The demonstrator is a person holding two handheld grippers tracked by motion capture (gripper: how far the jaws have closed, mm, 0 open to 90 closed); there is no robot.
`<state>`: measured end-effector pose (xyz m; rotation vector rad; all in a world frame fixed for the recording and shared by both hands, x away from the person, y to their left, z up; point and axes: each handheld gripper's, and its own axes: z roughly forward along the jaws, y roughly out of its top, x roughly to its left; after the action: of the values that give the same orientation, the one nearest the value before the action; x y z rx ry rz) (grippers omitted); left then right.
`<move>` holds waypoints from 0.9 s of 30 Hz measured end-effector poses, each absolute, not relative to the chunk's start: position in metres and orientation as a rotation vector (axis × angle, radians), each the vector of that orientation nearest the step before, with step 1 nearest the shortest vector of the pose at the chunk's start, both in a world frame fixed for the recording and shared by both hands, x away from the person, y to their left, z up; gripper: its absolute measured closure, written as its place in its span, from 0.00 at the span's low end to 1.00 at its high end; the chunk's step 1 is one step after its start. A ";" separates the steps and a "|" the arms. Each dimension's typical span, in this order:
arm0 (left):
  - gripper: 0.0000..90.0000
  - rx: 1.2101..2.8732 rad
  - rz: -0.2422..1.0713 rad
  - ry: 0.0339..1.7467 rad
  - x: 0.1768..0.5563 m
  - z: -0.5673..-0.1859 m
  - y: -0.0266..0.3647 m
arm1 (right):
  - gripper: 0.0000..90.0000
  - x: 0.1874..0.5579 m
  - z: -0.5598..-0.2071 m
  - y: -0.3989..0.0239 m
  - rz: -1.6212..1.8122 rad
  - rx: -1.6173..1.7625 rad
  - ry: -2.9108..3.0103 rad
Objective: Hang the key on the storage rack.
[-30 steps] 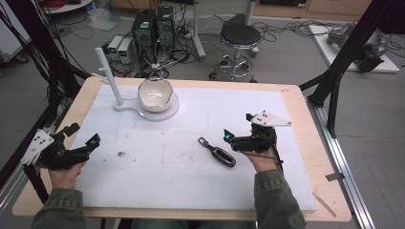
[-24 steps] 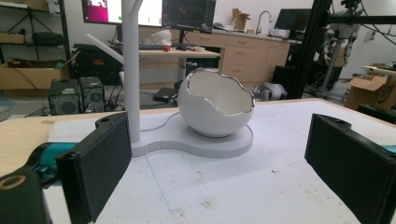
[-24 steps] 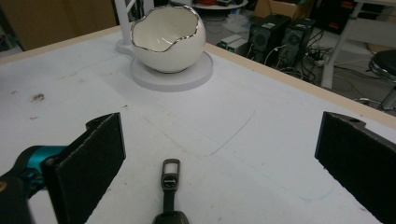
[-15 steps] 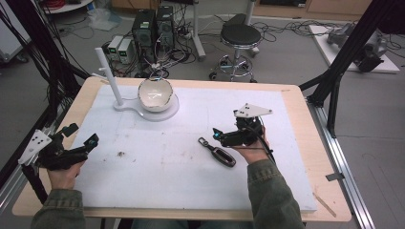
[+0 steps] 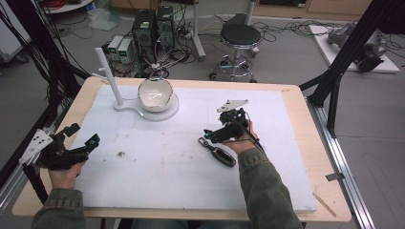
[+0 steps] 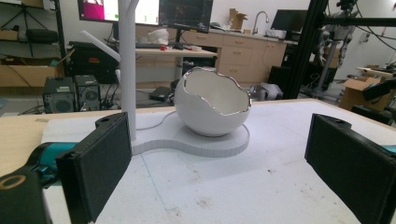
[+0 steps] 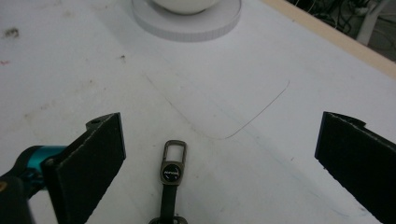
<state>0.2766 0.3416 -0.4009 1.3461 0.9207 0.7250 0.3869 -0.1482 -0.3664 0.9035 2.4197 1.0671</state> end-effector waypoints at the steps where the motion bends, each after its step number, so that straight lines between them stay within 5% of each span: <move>1: 0.09 1.348 0.725 0.920 0.276 -0.401 0.342 | 0.01 0.389 -0.368 -0.146 1.041 0.905 2.435; 27: 0.09 1.345 0.706 0.916 0.277 -0.402 0.343 | 0.01 0.424 -0.400 -0.094 0.534 0.942 2.772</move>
<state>0.2770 0.3432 -0.4023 1.3454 0.9157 0.7057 0.4242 -0.0944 -0.3997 0.9418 2.7715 0.5336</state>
